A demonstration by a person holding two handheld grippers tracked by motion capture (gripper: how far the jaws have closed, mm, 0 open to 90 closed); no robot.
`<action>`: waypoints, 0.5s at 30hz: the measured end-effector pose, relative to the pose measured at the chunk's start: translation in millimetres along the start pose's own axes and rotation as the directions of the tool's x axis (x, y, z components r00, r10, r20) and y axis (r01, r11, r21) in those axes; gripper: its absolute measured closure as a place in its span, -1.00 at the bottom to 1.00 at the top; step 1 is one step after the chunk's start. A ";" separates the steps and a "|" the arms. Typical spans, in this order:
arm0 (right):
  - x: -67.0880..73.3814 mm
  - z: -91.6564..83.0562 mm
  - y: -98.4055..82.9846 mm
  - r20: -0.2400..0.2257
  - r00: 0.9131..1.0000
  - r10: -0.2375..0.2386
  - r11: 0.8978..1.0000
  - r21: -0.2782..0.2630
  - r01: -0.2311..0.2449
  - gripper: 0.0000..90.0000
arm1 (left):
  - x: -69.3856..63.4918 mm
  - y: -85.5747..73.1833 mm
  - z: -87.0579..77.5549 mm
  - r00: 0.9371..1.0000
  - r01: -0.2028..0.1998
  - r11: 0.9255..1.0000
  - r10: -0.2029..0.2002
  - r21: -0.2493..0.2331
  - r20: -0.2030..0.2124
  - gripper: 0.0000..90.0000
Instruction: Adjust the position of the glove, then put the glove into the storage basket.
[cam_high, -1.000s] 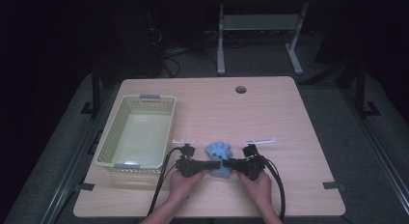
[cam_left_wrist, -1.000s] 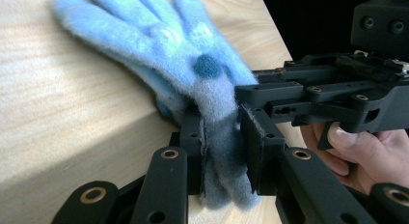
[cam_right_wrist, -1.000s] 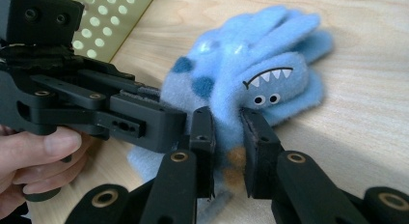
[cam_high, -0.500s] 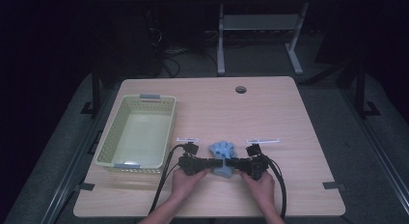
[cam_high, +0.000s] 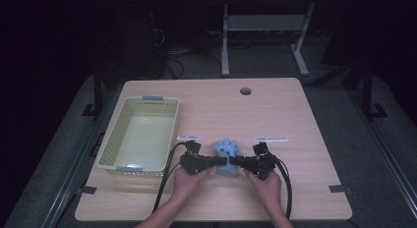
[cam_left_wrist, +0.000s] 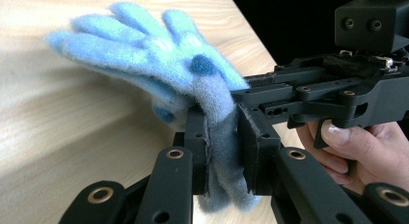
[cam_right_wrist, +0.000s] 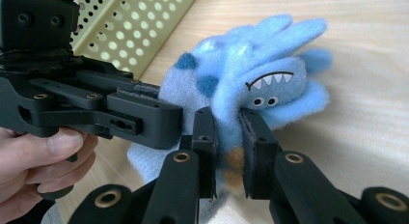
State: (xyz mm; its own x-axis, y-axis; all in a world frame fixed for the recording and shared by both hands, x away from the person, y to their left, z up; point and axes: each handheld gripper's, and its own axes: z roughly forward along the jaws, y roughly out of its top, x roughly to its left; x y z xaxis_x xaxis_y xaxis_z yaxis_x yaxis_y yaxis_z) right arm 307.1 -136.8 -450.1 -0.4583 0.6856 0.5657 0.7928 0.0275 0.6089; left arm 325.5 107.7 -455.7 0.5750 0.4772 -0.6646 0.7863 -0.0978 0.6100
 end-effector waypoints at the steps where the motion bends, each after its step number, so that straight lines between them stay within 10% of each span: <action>1: 0.0 0.0 0.0 0.000 1.000 0.000 1.000 0.000 0.000 0.74 | 0.0 0.0 0.0 1.000 0.000 1.000 0.000 0.000 0.000 0.67; 15: 16.5 -4.7 17.9 -0.011 0.999 -0.042 0.999 0.000 0.042 0.73 | -2.7 9.0 -17.8 0.999 -0.021 0.999 0.022 -0.034 0.024 0.67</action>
State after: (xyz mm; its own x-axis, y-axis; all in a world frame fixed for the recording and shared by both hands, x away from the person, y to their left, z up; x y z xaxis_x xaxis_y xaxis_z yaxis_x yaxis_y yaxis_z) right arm 311.8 -128.5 -427.1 -0.4958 0.6756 0.5456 0.7726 0.0564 0.6323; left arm 327.1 121.1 -440.8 0.5974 0.4536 -0.6614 0.7659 -0.0783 0.6382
